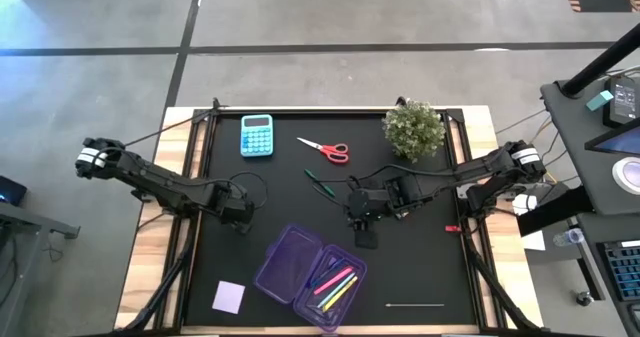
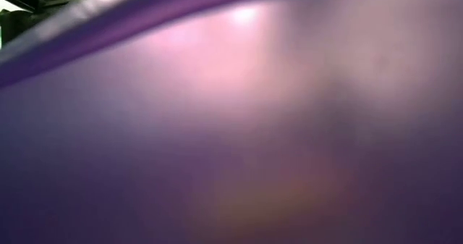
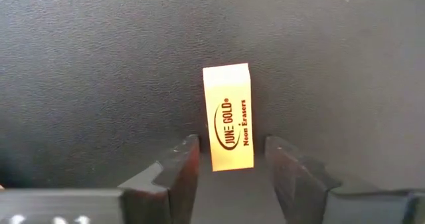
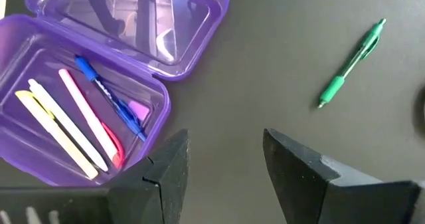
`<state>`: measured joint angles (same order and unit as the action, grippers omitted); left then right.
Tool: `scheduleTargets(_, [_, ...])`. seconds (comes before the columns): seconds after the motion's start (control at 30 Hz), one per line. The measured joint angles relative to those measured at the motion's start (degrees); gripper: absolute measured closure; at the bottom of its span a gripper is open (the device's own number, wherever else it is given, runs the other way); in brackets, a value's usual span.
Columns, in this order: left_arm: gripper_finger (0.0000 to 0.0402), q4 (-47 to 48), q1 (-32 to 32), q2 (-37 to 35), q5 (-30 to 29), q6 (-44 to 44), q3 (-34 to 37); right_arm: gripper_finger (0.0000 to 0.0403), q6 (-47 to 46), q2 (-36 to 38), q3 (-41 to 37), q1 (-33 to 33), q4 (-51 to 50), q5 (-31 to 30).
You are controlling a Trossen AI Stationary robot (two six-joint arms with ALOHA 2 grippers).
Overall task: Pack school essentials
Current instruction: Put the orange eraser into the purple supply box
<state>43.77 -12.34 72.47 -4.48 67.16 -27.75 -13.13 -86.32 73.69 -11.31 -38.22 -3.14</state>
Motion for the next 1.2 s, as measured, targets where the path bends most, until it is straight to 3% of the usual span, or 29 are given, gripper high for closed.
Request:
scheduleTargets(0.33, [0.0358,-0.77,0.0,-0.5,0.1,0.06,0.07,0.0223,-0.84,0.0,0.0,0.0,0.01,0.0])
scheduleTargets(0.57, [0.0369,-0.38,0.0,-6.21,-0.06,0.09,-0.5,0.0223,-0.82,0.0,0.0,0.0,-0.02,0.0])
scheduleTargets(0.73, [0.0373,-5.05,-0.04,-12.65,-1.19,-0.26,-1.81,0.0223,-0.32,-0.02,0.0,0.0,-0.02,0.0])
scheduleTargets(0.93, [0.0374,-24.06,-0.54,-16.0,-2.13,-5.51,-1.89,0.0227,-0.2,-0.02,0.0,0.0,0.08,0.0])
scheduleTargets(1.2, [0.0374,-43.92,-3.63,-10.25,-2.58,-14.6,-3.83,0.0231,3.42,-0.02,0.0,-0.55,6.2,-0.1])
